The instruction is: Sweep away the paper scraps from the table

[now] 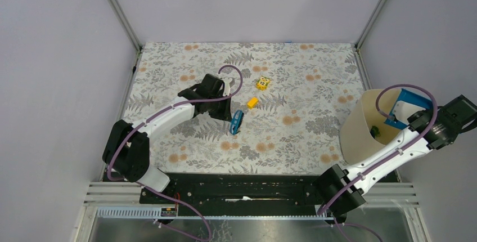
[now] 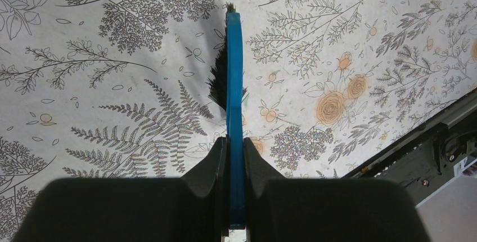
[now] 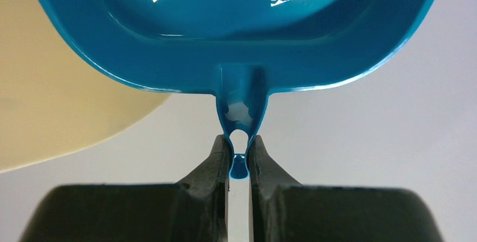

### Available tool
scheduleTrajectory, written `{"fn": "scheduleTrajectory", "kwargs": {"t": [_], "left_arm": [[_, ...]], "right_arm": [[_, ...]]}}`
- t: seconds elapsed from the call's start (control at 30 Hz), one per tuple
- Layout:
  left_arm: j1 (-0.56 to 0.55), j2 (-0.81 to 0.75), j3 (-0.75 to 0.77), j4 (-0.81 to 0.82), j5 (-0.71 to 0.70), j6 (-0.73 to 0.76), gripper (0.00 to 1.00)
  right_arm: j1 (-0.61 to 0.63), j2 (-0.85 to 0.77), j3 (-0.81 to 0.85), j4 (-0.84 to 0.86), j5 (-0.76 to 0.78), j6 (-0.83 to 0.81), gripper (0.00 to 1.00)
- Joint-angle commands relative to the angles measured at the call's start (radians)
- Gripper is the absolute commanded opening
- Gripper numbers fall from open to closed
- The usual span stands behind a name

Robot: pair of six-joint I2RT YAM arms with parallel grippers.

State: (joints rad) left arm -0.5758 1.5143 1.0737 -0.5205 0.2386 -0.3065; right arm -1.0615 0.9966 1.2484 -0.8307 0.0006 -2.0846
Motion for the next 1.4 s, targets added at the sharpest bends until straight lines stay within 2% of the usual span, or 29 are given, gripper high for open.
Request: {"fn": "scheduleTrajectory", "kwargs": {"t": [0.0, 0.07, 0.2, 0.37, 0.5, 0.63, 0.7, 0.8, 0.87, 0.93, 1.03, 1.13, 1.37], "left_arm": [[-0.001, 0.024, 0.014, -0.049, 0.004, 0.014, 0.00], [-0.002, 0.029, 0.014, -0.050, 0.013, 0.014, 0.00], [-0.001, 0.026, 0.014, -0.050, 0.014, 0.014, 0.00], [-0.002, 0.038, 0.013, -0.049, 0.014, 0.015, 0.00], [-0.002, 0.031, 0.015, -0.049, -0.001, 0.014, 0.00], [-0.002, 0.015, 0.012, -0.043, -0.029, 0.018, 0.00], [-0.002, 0.016, 0.010, -0.039, -0.023, 0.020, 0.00], [-0.001, 0.016, 0.018, -0.030, -0.012, 0.021, 0.00], [-0.001, -0.001, 0.018, -0.008, -0.004, 0.019, 0.00], [-0.001, -0.023, 0.026, -0.005, -0.004, 0.012, 0.00], [-0.001, -0.073, 0.041, -0.013, -0.013, -0.002, 0.00], [0.001, -0.125, 0.056, -0.035, -0.028, -0.009, 0.00], [0.010, -0.260, 0.020, -0.050, -0.033, -0.072, 0.00]], "right_arm": [[-0.003, 0.053, 0.115, 0.027, -0.148, -0.302, 0.02], [-0.002, 0.109, 0.224, -0.029, -0.234, -0.212, 0.00], [-0.003, 0.242, 0.451, -0.261, -0.393, -0.028, 0.00], [0.035, 0.313, 0.564, -0.419, -0.507, 0.111, 0.00], [0.143, 0.302, 0.561, -0.451, -0.542, 0.244, 0.00], [0.309, 0.283, 0.565, -0.484, -0.562, 0.445, 0.00], [0.421, 0.270, 0.575, -0.470, -0.579, 0.573, 0.00], [0.522, 0.256, 0.574, -0.327, -0.617, 0.882, 0.00], [0.545, 0.257, 0.566, -0.261, -0.673, 1.051, 0.00], [0.591, 0.267, 0.544, -0.252, -0.700, 1.153, 0.01], [0.724, 0.286, 0.480, -0.251, -0.622, 1.266, 0.00], [0.851, 0.287, 0.383, -0.247, -0.583, 1.323, 0.00], [1.155, 0.229, 0.044, -0.145, -0.407, 1.394, 0.00]]}}
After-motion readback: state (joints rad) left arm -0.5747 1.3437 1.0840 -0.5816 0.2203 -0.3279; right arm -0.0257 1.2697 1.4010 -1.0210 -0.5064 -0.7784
